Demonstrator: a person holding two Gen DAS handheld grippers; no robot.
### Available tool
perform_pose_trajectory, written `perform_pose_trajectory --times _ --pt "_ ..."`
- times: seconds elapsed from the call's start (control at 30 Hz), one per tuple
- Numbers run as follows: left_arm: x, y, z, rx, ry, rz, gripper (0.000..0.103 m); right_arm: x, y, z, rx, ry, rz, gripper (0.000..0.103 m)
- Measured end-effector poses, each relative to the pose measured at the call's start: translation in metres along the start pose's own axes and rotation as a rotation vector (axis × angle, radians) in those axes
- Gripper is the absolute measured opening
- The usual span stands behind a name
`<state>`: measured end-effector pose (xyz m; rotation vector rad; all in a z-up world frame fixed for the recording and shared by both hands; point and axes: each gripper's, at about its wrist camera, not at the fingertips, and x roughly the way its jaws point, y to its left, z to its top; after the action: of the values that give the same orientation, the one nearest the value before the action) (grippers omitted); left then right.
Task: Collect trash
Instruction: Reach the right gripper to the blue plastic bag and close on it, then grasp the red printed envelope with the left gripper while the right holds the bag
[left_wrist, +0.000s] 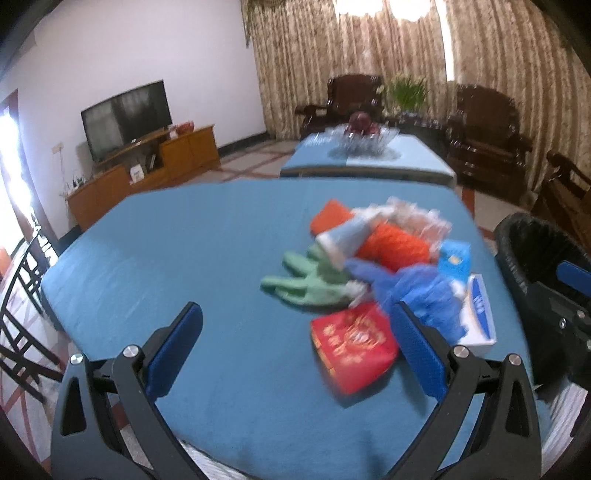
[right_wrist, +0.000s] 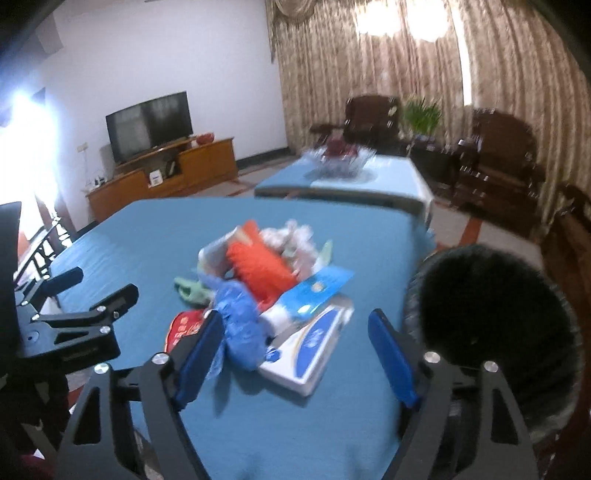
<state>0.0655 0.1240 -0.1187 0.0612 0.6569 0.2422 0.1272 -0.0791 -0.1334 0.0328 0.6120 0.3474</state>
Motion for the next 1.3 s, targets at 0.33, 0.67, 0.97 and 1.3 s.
perform_pose_trajectory --times 0.33,0.67,0.97,1.3 --pt "0.034 0.028 -0.011 -0.051 0.069 0.028 0.098 0.071 0.028 -0.006 -0.077 0.094 0.064 0.054" --pt "0.048 0.020 -0.016 -0.057 0.105 -0.025 0.084 0.085 0.041 -0.021 -0.129 0.143 0.094 0.023" --pt "0.049 0.013 -0.017 -0.055 0.118 -0.049 0.082 0.056 0.035 -0.010 -0.119 0.074 0.157 0.019" --pt "0.056 -0.015 -0.017 -0.045 0.147 -0.086 0.093 0.025 0.003 0.001 -0.085 -0.010 0.054 0.019"
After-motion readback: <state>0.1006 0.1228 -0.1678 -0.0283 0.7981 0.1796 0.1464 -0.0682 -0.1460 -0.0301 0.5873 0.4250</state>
